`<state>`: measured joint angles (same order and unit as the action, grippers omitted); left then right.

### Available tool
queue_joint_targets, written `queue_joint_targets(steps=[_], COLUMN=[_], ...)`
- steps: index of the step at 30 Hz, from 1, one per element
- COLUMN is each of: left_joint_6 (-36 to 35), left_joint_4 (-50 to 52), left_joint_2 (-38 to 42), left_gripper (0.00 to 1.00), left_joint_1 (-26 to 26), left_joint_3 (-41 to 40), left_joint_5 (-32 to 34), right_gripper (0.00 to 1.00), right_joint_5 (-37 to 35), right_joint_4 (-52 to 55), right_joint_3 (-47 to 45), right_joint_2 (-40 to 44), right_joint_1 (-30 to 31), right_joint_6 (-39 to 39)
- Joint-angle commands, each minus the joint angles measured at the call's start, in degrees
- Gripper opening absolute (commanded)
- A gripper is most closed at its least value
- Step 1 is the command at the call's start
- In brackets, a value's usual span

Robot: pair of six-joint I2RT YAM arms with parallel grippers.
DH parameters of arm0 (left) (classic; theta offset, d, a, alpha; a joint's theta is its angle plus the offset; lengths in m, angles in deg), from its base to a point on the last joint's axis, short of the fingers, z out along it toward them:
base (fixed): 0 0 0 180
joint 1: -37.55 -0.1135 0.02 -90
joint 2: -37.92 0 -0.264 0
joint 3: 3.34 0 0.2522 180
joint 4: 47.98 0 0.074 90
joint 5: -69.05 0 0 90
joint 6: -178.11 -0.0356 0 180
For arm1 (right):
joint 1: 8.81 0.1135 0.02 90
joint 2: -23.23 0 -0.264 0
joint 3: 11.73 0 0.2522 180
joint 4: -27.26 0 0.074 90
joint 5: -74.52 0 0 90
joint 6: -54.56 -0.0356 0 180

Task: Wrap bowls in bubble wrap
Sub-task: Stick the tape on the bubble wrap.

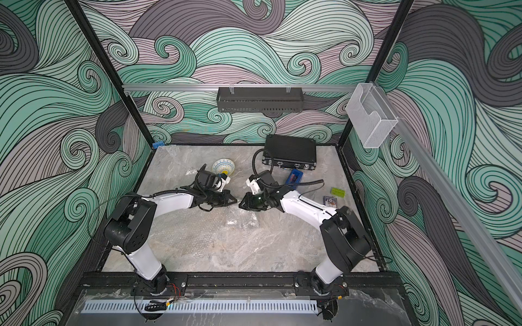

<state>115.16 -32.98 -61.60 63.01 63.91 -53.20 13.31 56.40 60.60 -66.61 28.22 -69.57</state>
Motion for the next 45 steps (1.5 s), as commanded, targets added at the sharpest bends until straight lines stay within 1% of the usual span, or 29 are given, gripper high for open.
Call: queue_joint_targets(steps=[1,3,10,15,17,20,22,27,30,36,42,45], left_joint_6=[0.2,0.1,-0.2,-0.2,-0.3,-0.3,-0.4,0.0,0.1,0.6,0.8,0.7], left_joint_4=[-0.6,-0.3,0.1,0.0,0.1,0.3,0.4,-0.2,-0.3,-1.0,-0.8,-0.4], left_joint_2=[1.4,1.4,1.9,1.9,2.0,2.2,2.3,2.1,2.2,2.6,3.3,3.9], left_gripper=[0.0,0.0,0.0,0.0,0.0,0.0,0.0,0.0,0.0,0.0,0.0,0.0], left_joint_1=[-0.4,-0.4,-0.4,-0.4,-0.4,-0.4,-0.4,-0.4,-0.4,-0.3,-0.3,-0.3], left_joint_3=[0.1,0.1,0.0,-0.1,-0.2,-0.2,-0.2,-0.4,-0.4,-1.2,-1.2,-1.3], left_joint_5=[0.9,1.0,1.0,1.0,1.0,1.1,1.1,0.7,0.5,0.3,0.3,0.7], right_gripper=[0.19,0.19,0.18,0.11,0.06,0.03,0.02,0.0,0.0,0.0,0.0,0.04], right_joint_5=[-1.7,-1.2,-0.7,2.9,2.8,2.4,2.4,-0.6,-3.0,-3.6,-2.6,-2.6], right_joint_4=[4.5,6.6,4.1,-0.9,-1.9,-2.2,-2.4,-3.3,-4.9,-5.4,-4.2,-3.6], right_joint_3=[2.4,3.8,6.1,6.7,6.2,5.0,4.3,3.1,2.5,2.3,2.0,0.8], right_joint_2=[2.5,2.4,-0.8,-7.2,-9.1,-11.6,-13.1,-16.4,-16.7,-15.3,-11.4,-7.4], right_joint_1=[0.1,0.2,0.2,0.4,0.4,0.5,0.6,0.6,0.8,0.7,0.7,0.6], right_joint_6=[1.9,2.1,1.7,-0.4,-0.6,-0.6,-0.3,0.1,0.3,1.0,1.6,2.4])
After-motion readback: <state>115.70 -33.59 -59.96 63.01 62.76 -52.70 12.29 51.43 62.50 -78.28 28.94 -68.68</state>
